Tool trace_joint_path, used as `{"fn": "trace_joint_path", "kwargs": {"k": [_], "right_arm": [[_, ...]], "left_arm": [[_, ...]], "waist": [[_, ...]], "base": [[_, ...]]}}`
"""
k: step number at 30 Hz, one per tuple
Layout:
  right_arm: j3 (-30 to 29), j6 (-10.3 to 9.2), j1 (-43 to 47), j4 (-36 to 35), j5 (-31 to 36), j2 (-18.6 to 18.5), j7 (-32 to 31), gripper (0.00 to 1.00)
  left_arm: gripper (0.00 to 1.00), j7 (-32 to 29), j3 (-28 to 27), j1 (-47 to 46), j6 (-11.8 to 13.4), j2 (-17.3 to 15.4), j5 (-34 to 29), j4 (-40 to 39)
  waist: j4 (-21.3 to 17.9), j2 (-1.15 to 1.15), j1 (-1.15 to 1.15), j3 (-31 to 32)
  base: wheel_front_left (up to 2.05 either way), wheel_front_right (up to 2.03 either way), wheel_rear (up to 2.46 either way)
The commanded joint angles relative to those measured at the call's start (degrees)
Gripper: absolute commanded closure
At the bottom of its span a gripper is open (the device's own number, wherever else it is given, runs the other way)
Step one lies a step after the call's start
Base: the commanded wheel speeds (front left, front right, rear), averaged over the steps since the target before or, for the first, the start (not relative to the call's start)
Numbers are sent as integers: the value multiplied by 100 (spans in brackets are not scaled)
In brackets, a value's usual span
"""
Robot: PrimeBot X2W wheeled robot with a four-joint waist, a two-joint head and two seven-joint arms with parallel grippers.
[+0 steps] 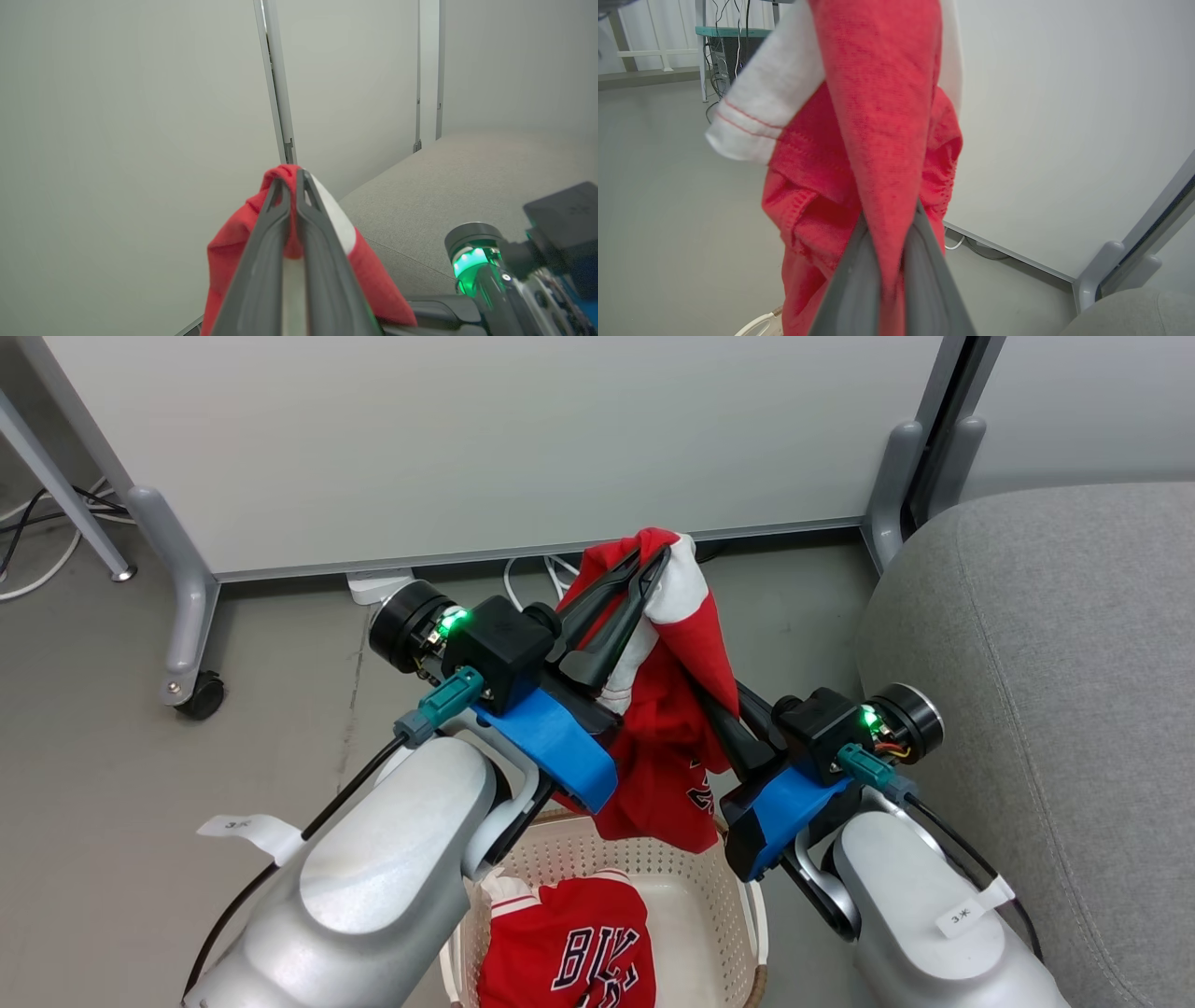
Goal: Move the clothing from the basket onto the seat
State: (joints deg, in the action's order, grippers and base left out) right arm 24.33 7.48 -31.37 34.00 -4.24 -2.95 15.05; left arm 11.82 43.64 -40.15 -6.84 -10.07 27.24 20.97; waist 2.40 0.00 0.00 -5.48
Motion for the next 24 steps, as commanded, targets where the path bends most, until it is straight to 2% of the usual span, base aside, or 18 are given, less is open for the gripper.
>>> {"fn": "trace_joint_path", "kwargs": {"k": [1,24], "right_arm": [[9,2,-101,-11,-24,7,20,100],[72,3,-13,-116,-137,10,20,100]], "left_arm": [[100,44,9,-70,29,3,30,-7],[100,105,91,-87,76,-54,73,53]], "waist": [[0,0,0,5],[4,0,0,38]], "base": [[0,0,0],[0,0,0]]}}
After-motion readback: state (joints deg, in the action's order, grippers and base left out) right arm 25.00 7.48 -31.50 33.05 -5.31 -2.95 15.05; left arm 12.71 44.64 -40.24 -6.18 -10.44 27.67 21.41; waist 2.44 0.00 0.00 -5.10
